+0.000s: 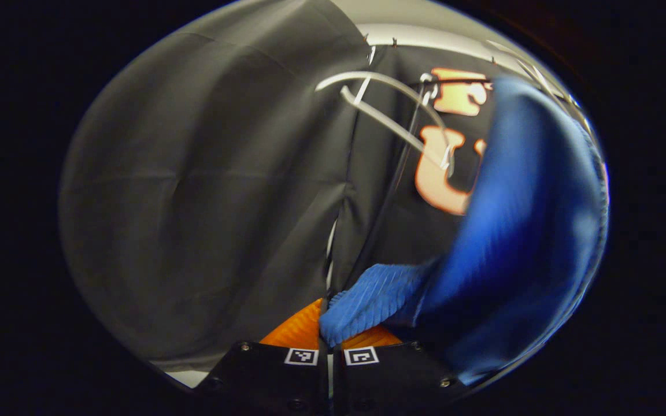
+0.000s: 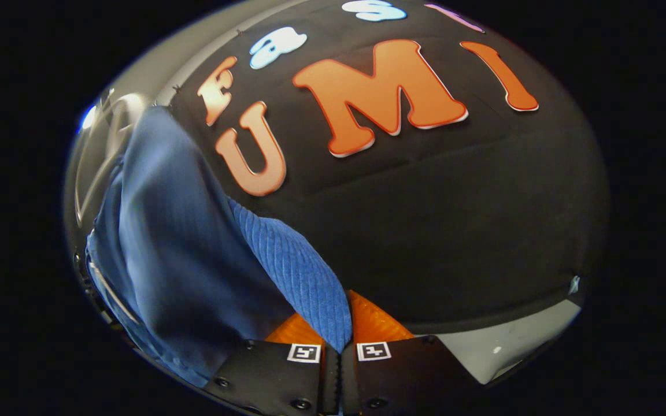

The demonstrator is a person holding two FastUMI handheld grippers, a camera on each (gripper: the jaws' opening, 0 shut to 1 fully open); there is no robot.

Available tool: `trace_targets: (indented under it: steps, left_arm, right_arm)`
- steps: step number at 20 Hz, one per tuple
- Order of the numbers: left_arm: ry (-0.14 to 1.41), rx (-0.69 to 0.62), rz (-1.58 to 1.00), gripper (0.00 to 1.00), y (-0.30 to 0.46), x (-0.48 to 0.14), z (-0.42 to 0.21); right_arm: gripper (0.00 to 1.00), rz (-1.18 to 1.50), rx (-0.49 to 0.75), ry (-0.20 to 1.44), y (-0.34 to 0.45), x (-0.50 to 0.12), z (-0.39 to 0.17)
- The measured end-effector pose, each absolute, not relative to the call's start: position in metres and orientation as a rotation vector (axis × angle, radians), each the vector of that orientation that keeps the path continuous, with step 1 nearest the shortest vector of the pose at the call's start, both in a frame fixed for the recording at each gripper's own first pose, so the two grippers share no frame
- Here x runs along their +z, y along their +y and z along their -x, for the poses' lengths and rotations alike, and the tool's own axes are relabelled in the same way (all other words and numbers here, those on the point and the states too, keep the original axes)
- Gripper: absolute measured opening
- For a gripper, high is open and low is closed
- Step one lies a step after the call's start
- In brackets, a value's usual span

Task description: Grasp the clothes on the hanger with both hands and then place them into the laundry hamper below.

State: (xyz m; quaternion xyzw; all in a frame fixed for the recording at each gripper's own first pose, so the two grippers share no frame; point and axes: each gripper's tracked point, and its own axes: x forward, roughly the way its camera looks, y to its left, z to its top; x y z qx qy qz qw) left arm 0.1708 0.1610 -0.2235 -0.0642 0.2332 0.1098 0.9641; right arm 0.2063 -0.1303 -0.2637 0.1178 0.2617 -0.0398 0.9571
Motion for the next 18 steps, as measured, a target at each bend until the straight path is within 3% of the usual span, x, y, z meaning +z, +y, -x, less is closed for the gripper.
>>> trace_targets:
  steps: [3,4,6,12,18]
  left_arm:
    - [0.456,0.237,0.178,0.02,0.170,-0.263,-0.125]
    - [0.471,0.222,0.172,0.02,0.165,-0.271,-0.115]
    - [0.493,0.187,0.138,0.02,0.150,-0.278,-0.096]
    - [0.456,0.079,0.093,0.02,0.104,-0.244,-0.090]
    - [0.440,-0.063,0.113,0.02,0.031,-0.227,-0.098]
  right_arm:
    - [0.08,-0.303,-0.129,0.462,-0.141,-0.289,-0.177]
    - [0.07,-0.268,-0.125,0.544,-0.139,-0.310,-0.156]
    - [0.08,-0.192,-0.108,0.556,-0.135,-0.329,-0.139]
    - [0.08,-0.108,-0.004,0.559,-0.095,-0.308,-0.107]
    - [0.08,-0.082,0.162,0.488,-0.020,-0.249,-0.110]
